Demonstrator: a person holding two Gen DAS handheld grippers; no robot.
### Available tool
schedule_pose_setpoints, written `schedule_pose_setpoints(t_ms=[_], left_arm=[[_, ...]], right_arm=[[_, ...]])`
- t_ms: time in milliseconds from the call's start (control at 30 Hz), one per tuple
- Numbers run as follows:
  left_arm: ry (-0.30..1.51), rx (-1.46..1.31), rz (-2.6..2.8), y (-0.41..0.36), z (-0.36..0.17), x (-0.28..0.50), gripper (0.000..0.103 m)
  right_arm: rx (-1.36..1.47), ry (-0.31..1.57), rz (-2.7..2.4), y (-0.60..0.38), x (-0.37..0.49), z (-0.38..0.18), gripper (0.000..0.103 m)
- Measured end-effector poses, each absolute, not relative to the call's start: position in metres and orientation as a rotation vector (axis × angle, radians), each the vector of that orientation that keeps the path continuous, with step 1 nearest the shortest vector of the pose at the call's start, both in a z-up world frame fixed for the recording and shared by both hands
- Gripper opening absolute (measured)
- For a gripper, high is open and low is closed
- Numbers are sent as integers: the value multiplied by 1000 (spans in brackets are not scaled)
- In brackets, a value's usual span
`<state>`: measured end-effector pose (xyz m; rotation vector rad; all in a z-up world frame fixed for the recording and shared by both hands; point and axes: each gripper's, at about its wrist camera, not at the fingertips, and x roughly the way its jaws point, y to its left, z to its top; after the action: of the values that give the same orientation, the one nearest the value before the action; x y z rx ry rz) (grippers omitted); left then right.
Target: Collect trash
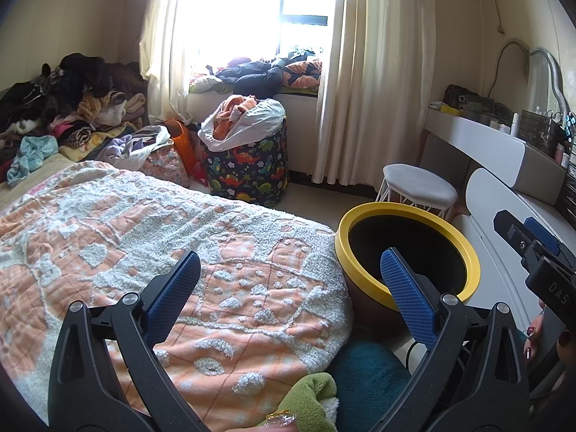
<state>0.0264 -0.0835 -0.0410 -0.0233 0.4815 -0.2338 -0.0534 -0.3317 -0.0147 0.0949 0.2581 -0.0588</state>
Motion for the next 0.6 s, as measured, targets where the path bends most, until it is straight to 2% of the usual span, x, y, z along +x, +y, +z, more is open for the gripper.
schedule_pose_setpoints(t_ms=[600], left_arm=[[488,-24,-197,-76,-44,24,92]], right_arm=[[93,264,-77,-332,-51,-9,96]])
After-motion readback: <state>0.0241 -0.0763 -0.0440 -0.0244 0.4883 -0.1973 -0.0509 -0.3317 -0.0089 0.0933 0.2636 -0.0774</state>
